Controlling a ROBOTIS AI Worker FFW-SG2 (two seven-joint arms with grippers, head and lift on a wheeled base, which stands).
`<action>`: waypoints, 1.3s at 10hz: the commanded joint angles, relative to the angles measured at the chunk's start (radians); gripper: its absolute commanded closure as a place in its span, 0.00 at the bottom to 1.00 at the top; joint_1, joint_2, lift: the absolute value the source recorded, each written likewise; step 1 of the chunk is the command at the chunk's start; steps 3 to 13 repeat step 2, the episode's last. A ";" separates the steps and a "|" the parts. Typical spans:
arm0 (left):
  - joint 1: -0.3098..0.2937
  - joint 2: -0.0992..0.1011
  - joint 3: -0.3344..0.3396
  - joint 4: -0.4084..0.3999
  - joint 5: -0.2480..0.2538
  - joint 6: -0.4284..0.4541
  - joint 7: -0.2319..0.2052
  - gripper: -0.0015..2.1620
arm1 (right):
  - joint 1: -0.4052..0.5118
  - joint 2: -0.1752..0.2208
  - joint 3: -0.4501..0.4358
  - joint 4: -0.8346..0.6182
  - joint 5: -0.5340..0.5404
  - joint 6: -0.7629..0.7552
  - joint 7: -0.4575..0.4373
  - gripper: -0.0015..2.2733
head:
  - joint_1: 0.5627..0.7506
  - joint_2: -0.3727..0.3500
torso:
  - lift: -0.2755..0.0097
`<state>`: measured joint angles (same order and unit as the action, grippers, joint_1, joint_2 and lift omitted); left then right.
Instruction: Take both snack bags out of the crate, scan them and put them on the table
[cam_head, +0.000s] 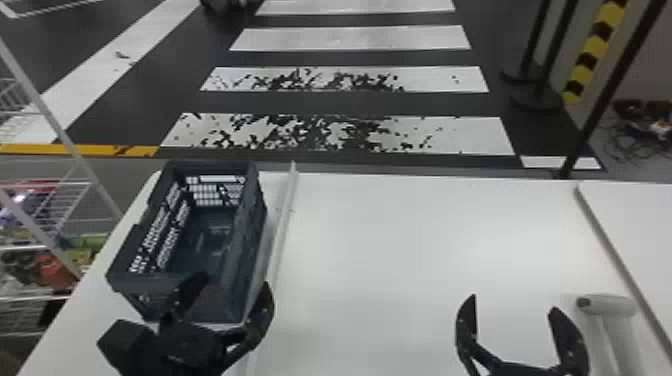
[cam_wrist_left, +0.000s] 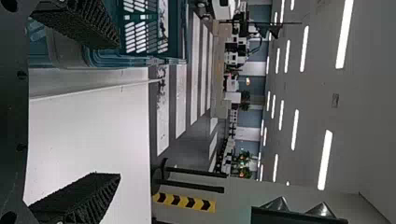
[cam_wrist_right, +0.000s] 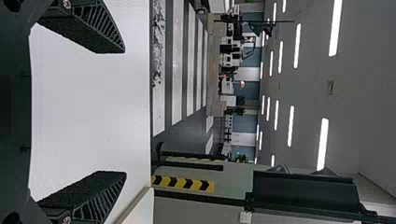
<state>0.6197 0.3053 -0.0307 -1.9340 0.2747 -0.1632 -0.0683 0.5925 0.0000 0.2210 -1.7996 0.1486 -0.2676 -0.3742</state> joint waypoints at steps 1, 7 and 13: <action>0.000 0.000 0.000 0.000 0.001 0.000 -0.001 0.00 | 0.000 0.001 0.001 0.002 0.000 0.000 0.000 0.03 | 0.70 0.65 | 0.64; 0.000 0.000 0.000 0.000 0.001 0.000 -0.001 0.00 | 0.000 0.001 0.000 0.002 0.000 0.000 0.000 0.03 | 0.70 0.65 | 0.64; 0.000 0.000 0.000 0.000 0.001 0.000 -0.001 0.00 | 0.000 0.001 0.000 0.002 0.000 0.000 0.000 0.03 | 0.70 0.65 | 0.64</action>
